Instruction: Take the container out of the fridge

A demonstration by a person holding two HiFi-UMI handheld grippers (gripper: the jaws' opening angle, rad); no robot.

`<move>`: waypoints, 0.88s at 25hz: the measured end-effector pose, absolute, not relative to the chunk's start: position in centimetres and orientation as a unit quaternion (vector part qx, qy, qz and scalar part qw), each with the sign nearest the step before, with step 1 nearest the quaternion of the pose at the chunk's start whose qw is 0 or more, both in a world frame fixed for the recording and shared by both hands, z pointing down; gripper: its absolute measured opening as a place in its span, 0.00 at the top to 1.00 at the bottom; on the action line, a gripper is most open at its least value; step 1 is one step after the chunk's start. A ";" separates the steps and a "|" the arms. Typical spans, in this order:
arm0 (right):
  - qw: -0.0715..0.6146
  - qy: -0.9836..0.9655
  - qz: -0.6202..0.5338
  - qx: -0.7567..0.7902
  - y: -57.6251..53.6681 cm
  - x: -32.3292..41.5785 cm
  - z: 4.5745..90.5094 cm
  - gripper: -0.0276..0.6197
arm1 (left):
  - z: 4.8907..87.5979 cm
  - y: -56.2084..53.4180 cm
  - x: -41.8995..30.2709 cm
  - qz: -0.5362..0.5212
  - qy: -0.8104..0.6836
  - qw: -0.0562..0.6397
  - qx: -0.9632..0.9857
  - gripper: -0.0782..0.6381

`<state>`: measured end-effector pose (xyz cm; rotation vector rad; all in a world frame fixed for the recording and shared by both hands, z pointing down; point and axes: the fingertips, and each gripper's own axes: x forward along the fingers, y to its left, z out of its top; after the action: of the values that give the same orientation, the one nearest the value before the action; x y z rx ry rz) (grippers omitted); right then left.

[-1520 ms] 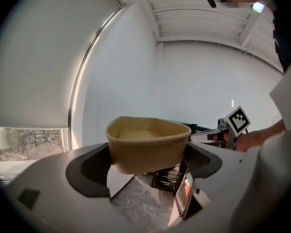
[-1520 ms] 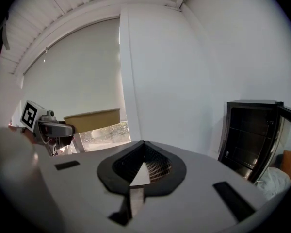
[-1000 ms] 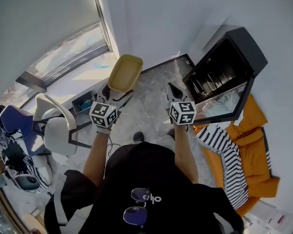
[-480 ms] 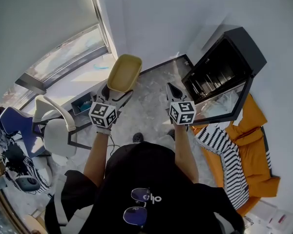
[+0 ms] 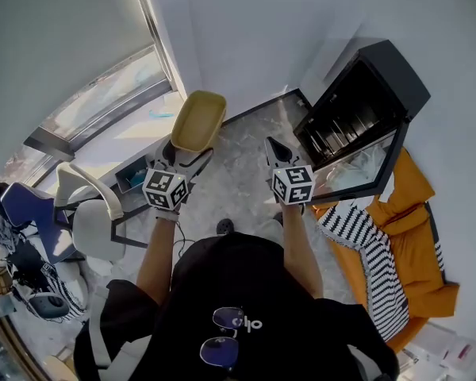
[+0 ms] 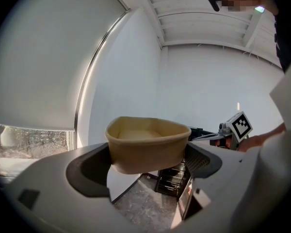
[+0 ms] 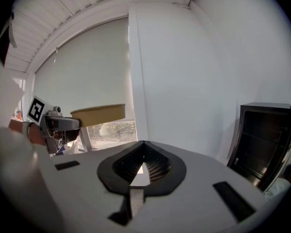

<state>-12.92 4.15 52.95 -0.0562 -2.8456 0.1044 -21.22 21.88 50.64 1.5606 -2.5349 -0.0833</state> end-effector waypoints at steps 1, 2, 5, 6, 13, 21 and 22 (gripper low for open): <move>0.145 -0.989 0.036 -0.020 4.1 -12.9 52.9 0.95 | 50.6 21.8 -21.3 -0.028 -0.849 0.082 0.522 0.22; 0.144 -0.989 0.035 -0.021 4.1 -12.9 52.9 0.95 | 50.6 21.8 -21.3 -0.027 -0.849 0.081 0.522 0.22; 0.144 -0.989 0.034 -0.021 4.0 -12.9 52.9 0.95 | 50.5 21.7 -21.3 -0.027 -0.849 0.081 0.522 0.22; 0.144 -0.989 0.033 -0.021 3.9 -12.9 52.9 0.95 | 50.5 21.6 -21.3 -0.027 -0.848 0.081 0.522 0.22; 0.146 -0.989 0.029 -0.020 3.6 -12.9 53.0 0.95 | 50.8 21.2 -21.2 -0.024 -0.846 0.084 0.525 0.22; 0.146 -0.989 0.027 -0.023 3.6 -12.7 52.9 0.95 | 50.5 20.9 -21.0 -0.023 -0.844 0.082 0.529 0.22; 0.146 -0.989 0.027 -0.023 3.6 -12.6 52.9 0.95 | 50.5 20.9 -20.9 -0.023 -0.844 0.082 0.529 0.22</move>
<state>-12.63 3.59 52.90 -0.0659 -2.8469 0.0777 -20.91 20.91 50.48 1.5809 -2.5220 -0.0697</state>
